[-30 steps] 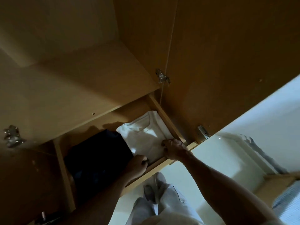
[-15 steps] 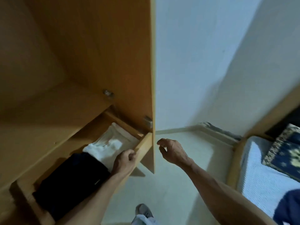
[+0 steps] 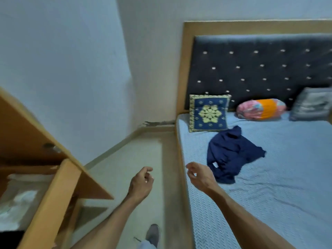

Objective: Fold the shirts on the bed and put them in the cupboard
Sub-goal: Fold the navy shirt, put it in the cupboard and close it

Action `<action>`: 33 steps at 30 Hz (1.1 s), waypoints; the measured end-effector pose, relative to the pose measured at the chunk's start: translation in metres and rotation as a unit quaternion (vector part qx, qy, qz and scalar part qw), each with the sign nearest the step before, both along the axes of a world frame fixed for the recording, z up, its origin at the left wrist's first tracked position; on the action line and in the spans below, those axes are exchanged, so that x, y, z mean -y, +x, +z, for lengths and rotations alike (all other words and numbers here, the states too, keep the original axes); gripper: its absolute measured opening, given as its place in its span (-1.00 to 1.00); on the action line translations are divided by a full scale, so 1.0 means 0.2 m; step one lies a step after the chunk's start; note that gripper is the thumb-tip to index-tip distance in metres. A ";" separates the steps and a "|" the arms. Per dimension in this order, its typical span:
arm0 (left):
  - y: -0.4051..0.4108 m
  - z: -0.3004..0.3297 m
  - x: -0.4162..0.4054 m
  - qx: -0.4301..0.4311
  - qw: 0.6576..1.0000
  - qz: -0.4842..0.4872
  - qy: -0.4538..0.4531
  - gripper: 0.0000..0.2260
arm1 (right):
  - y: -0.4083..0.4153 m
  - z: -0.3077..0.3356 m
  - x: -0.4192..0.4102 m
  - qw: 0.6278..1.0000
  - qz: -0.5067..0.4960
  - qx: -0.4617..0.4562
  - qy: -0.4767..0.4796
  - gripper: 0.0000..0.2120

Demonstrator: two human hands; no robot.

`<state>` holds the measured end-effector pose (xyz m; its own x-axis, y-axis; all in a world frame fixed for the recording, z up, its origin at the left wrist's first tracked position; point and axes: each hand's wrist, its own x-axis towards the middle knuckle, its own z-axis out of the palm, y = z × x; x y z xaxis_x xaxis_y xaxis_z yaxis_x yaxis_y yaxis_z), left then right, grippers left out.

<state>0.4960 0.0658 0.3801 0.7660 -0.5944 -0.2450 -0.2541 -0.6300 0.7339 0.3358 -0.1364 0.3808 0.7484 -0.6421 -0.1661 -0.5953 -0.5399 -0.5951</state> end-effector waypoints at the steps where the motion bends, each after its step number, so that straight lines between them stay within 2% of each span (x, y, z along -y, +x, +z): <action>1: -0.06 0.00 0.10 -0.005 0.999 -0.032 0.003 -0.81 | -0.13 -0.02 0.05 0.999 -0.045 0.008 0.013 -0.77; 6: -0.27 -0.07 0.42 -0.051 0.986 -0.154 0.024 -0.84 | -0.54 -0.11 0.16 0.980 -0.185 0.003 0.070 -0.80; 11: -0.41 -0.26 0.63 -0.107 0.968 -0.223 0.047 -0.80 | -0.81 -0.29 0.18 0.959 -0.262 -0.039 0.099 -0.76; 15: -0.53 -0.56 0.72 -0.153 0.949 -0.269 0.068 -0.81 | -0.91 -0.54 0.21 0.945 -0.294 -0.079 0.119 -0.76; 19: -0.61 -1.06 0.80 -0.178 0.927 -0.316 0.096 -0.75 | -0.92 -0.99 0.30 0.941 -0.284 -0.124 0.137 -0.75; 23: -0.68 -1.55 0.85 -0.178 0.915 -0.345 0.114 -0.63 | -0.89 -1.45 0.36 0.948 -0.231 -0.188 0.113 -0.60; 26: -0.71 -1.88 0.90 -0.166 0.908 -0.366 0.122 -0.49 | -0.86 -1.76 0.42 0.949 -0.183 -0.240 0.092 -0.45; 28: -0.73 -2.07 0.94 -0.119 0.898 -0.404 0.128 -0.40 | -0.88 -1.93 0.47 0.946 -0.164 -0.266 0.083 -0.35; 31: -0.77 -2.29 0.96 0.045 0.861 -0.479 0.164 -0.29 | -0.92 -2.15 0.52 0.926 -0.123 -0.347 0.081 -0.02; 33: -0.79 -2.34 0.97 0.111 0.837 -0.496 0.205 -0.26 | -0.94 -2.23 0.53 0.910 -0.099 -0.394 0.083 0.13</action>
